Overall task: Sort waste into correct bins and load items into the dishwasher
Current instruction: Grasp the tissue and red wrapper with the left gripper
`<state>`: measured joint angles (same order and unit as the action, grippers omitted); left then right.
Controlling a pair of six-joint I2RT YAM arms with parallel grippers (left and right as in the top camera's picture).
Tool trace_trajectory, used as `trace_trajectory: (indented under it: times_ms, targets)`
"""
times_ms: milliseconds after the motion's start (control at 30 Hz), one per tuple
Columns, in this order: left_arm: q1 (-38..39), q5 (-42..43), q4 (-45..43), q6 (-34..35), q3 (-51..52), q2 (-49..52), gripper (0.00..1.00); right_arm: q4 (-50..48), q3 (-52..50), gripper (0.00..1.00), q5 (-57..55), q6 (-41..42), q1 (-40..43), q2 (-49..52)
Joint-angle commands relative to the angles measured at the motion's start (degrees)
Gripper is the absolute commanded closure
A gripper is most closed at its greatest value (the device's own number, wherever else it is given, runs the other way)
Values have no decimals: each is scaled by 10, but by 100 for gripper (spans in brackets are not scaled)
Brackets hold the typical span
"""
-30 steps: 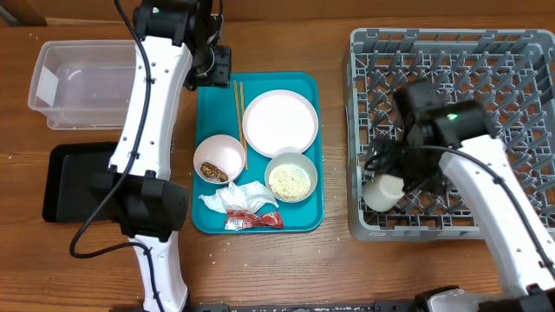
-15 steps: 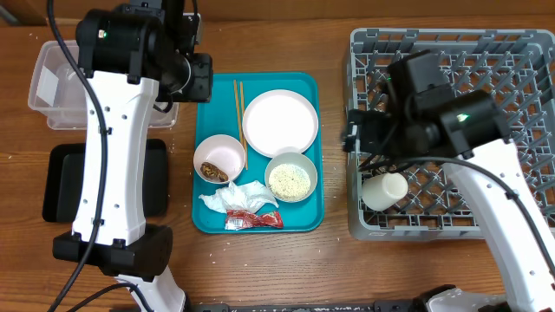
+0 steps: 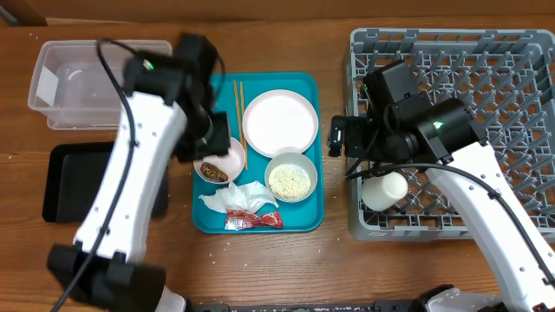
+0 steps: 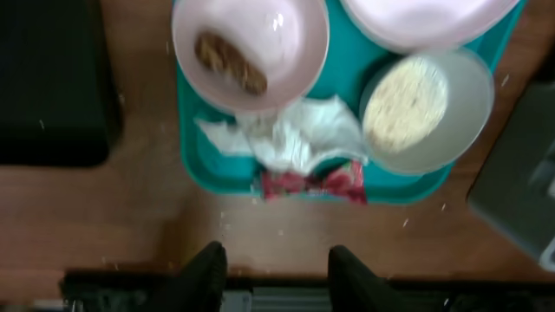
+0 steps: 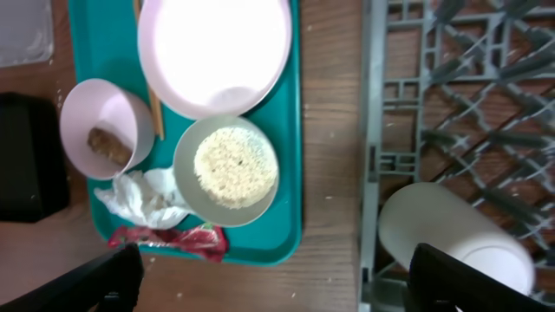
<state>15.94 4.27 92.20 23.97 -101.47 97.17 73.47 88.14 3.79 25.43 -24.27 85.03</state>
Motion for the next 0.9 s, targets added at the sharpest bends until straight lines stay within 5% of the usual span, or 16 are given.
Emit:
trace_trajectory:
  times_ms: [0, 300, 867]
  targets:
    - [54, -19, -50, 86, 90, -59, 41, -4, -1, 0, -27, -4, 24, 0]
    - [118, -49, -169, 203, 249, -61, 16, 22, -1, 0, -27, -32, 64, 0]
    - [118, -106, -404, 255, 435, -60, 14, 51, -1, 0, -27, -60, 64, 0]
